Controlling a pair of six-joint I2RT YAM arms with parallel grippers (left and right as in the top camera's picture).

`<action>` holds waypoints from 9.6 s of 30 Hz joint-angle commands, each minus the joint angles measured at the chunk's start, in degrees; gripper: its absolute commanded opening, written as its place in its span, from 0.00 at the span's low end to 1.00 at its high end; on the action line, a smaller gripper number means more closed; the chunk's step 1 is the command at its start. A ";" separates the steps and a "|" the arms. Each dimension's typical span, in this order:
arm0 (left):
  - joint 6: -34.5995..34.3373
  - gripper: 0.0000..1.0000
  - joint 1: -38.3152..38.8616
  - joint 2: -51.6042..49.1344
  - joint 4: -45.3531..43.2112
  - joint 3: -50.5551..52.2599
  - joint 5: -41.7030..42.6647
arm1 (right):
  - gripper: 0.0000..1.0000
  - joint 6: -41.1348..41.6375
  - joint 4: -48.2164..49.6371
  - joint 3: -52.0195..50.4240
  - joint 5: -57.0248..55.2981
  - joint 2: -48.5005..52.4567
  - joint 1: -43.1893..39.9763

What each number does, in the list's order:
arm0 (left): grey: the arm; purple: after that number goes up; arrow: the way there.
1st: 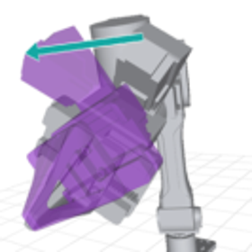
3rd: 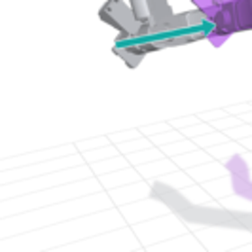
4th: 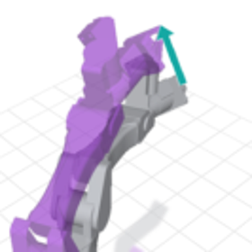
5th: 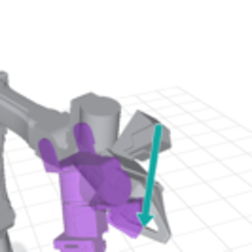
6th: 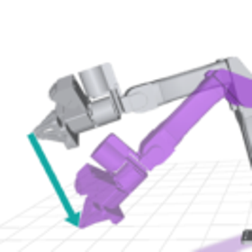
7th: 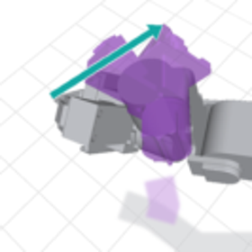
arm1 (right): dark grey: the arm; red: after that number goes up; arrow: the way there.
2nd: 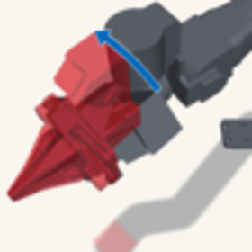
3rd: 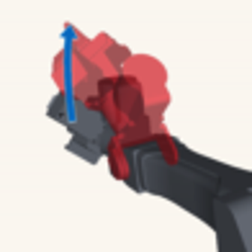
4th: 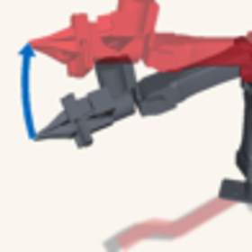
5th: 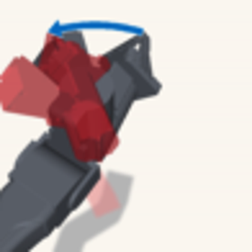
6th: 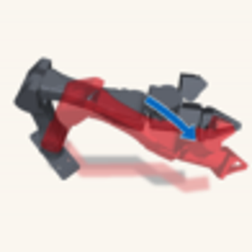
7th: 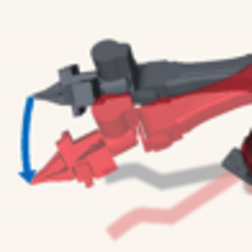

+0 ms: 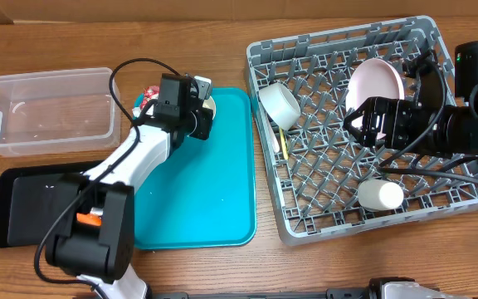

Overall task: Sort waste into correct bins and load items into the dishwasher rack
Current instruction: 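Grasp the rim of the white rice bowl with the left gripper, then carry the rice bowl left over the black tray, then tip the rice bowl over the black tray to empty it, then lift the emptied white bowl with the left gripper toward the rack, then lower the white bowl into the rack's front left and release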

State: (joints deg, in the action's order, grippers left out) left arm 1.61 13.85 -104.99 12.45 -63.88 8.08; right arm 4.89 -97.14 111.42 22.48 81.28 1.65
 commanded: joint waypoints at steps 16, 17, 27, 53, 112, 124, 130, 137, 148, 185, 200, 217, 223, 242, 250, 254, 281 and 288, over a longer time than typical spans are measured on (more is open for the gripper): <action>2.40 0.42 2.25 -1.46 0.39 -0.07 1.49 | 1.00 -0.13 0.11 0.17 0.07 -0.48 0.26; 2.38 0.43 2.25 -1.16 0.63 -0.07 1.79 | 1.00 -0.13 0.11 0.17 0.07 -0.48 0.26; 2.56 0.54 2.36 7.08 6.19 -0.15 3.61 | 1.00 -0.15 0.13 0.17 0.04 -0.48 0.26; 2.21 0.04 7.45 -2.47 5.77 -0.04 -2.78 | 1.00 -0.13 0.11 0.17 0.07 -0.48 0.26; 8.57 0.04 -76.46 29.42 24.74 28.30 81.77 | 1.00 -0.13 0.11 0.17 0.07 -0.48 0.26; 7.80 0.04 -77.26 23.93 23.85 28.44 82.60 | 1.00 -0.13 0.11 0.17 0.07 -0.48 0.26; 14.32 0.04 -77.35 24.90 29.86 28.41 82.16 | 1.00 -0.11 0.11 0.17 0.09 -0.48 0.26; 12.41 0.04 -78.58 24.85 26.38 28.41 79.89 | 1.00 -0.11 0.11 0.17 0.09 -0.48 0.26; 5.84 0.04 -79.08 24.79 23.54 28.41 78.36 | 1.00 -0.11 0.11 0.17 0.09 -0.48 0.26; -35.12 0.04 -20.11 39.06 -15.80 14.29 50.73 | 1.00 -0.13 0.11 0.17 0.70 -0.48 0.26; -67.93 0.04 11.54 15.65 -54.66 14.29 32.20 | 1.00 -0.11 0.11 0.17 0.70 -0.48 0.26; -84.32 0.04 22.08 -7.43 -88.94 14.29 22.12 | 1.00 -0.13 0.11 0.17 0.70 -0.48 0.26; -84.67 0.04 22.25 -7.52 -86.31 14.32 21.75 | 1.00 -0.13 0.11 0.17 0.70 -0.48 0.26; -86.31 0.04 22.27 -7.52 -85.94 19.06 23.26 | 1.00 -0.13 0.11 0.17 0.70 -0.48 0.26; -86.53 0.09 22.10 -7.50 -87.30 23.19 22.34 | 1.00 -0.13 0.11 0.17 0.68 -0.48 0.26; -87.73 0.12 22.08 -7.50 -89.53 23.61 22.62 | 1.00 -0.13 0.11 0.17 0.68 -0.48 0.26; -97.00 0.04 24.24 -7.50 -95.41 23.65 17.99 | 1.00 -0.13 0.11 0.17 0.66 -0.48 0.26; -97.44 0.04 24.33 -7.50 -95.45 23.65 19.98 | 1.00 -0.15 0.11 0.17 -0.02 -0.48 0.26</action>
State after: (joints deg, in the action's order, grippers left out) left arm -94.70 37.89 -111.68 -82.37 -40.77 26.98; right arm 4.89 -97.17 111.31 22.65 81.28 1.65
